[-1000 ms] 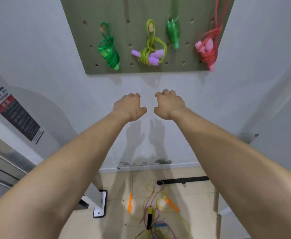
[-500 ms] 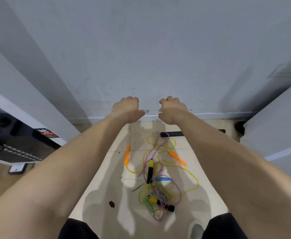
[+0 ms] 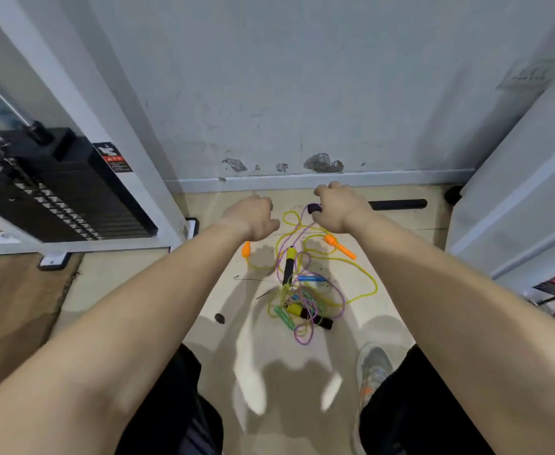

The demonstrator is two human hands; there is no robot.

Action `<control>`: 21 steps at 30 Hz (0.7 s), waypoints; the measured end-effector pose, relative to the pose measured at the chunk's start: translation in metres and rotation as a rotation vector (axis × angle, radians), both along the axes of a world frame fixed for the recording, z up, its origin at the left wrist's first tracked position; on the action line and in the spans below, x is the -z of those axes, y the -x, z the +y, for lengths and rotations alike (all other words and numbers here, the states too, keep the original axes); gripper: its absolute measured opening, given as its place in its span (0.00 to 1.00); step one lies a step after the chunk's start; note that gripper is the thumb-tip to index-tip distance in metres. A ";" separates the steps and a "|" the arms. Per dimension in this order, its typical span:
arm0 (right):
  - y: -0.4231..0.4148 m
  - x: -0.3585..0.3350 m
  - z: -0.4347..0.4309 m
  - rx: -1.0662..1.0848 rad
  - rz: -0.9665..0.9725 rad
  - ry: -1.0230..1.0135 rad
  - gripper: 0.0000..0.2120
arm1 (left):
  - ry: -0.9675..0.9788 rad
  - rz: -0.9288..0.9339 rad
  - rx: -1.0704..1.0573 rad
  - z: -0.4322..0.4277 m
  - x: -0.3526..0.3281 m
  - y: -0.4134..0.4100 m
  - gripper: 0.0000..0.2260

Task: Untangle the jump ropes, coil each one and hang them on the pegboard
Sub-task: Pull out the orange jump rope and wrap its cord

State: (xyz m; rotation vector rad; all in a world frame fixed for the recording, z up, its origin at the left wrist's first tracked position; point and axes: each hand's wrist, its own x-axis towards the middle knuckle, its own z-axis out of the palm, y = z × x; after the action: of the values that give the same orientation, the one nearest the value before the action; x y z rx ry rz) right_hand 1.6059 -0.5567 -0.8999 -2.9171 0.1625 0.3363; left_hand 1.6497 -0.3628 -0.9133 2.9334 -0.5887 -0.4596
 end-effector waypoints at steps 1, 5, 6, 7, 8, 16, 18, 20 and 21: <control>0.010 0.002 0.001 -0.003 -0.008 -0.016 0.27 | 0.003 -0.002 0.005 0.003 0.004 0.011 0.23; 0.041 0.028 0.006 -0.024 0.018 -0.014 0.26 | 0.003 0.015 -0.008 0.012 0.040 0.038 0.20; 0.045 0.039 0.006 -0.029 0.034 -0.012 0.26 | -0.001 0.032 -0.018 0.014 0.053 0.041 0.19; 0.048 0.052 0.006 -0.029 0.053 -0.016 0.26 | -0.008 0.054 -0.026 0.015 0.067 0.043 0.19; 0.050 0.067 0.004 -0.019 0.077 -0.024 0.26 | -0.017 0.082 -0.031 0.016 0.082 0.043 0.18; 0.027 0.199 -0.018 0.065 0.320 -0.074 0.25 | -0.088 0.272 -0.053 0.020 0.201 0.010 0.19; 0.012 0.230 -0.018 0.066 0.353 -0.090 0.25 | -0.096 0.292 -0.053 0.020 0.230 -0.008 0.18; -0.006 0.261 -0.017 0.068 0.368 -0.104 0.24 | -0.120 0.285 -0.048 0.018 0.260 -0.029 0.18; -0.015 0.276 -0.016 0.068 0.374 -0.117 0.24 | -0.145 0.266 -0.036 0.016 0.275 -0.039 0.18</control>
State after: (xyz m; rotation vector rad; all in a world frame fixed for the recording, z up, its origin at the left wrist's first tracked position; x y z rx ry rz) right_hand 1.6204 -0.5726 -1.1755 -2.6986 0.2847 0.8465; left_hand 1.6888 -0.3465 -1.1882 2.9367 -0.4848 -0.9057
